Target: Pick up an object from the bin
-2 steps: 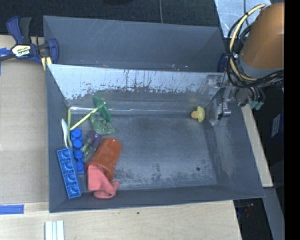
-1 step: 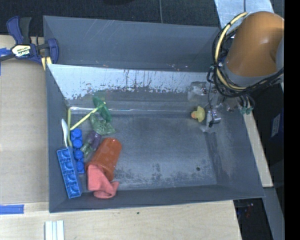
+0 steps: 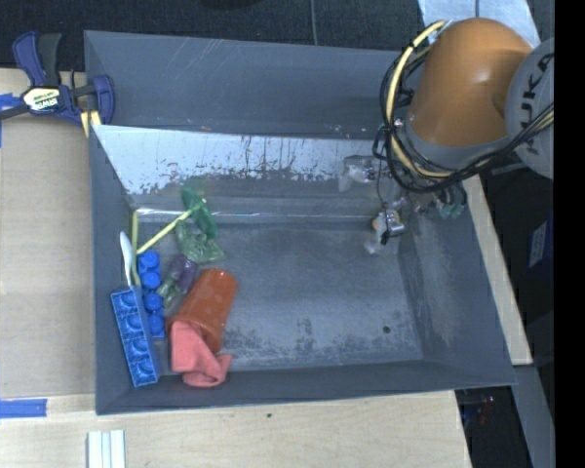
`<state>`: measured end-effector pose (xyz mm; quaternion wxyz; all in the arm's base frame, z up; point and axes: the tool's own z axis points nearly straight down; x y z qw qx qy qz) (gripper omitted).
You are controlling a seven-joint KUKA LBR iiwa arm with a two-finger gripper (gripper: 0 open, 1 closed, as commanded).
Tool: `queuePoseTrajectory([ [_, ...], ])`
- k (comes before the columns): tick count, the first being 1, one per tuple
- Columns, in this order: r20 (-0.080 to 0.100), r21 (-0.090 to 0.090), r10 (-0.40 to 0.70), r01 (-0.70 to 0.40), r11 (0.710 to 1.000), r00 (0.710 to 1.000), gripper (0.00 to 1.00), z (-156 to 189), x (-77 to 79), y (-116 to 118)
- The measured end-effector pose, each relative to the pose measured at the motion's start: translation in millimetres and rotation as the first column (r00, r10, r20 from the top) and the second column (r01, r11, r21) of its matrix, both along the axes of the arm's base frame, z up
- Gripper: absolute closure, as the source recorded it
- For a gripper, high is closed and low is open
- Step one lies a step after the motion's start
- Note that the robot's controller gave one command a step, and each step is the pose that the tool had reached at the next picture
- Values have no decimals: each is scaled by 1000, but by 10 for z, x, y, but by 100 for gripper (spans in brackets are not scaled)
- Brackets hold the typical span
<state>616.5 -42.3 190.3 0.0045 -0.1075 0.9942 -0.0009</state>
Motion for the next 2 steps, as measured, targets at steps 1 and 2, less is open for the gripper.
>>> queuePoseTrajectory([
  [1, -3, -2, 236, -236, 972, 972, 0, -262, -19, 575],
  [2, 0, -4, 450, -450, 893, 893, 0, -639, -235, 618],
])
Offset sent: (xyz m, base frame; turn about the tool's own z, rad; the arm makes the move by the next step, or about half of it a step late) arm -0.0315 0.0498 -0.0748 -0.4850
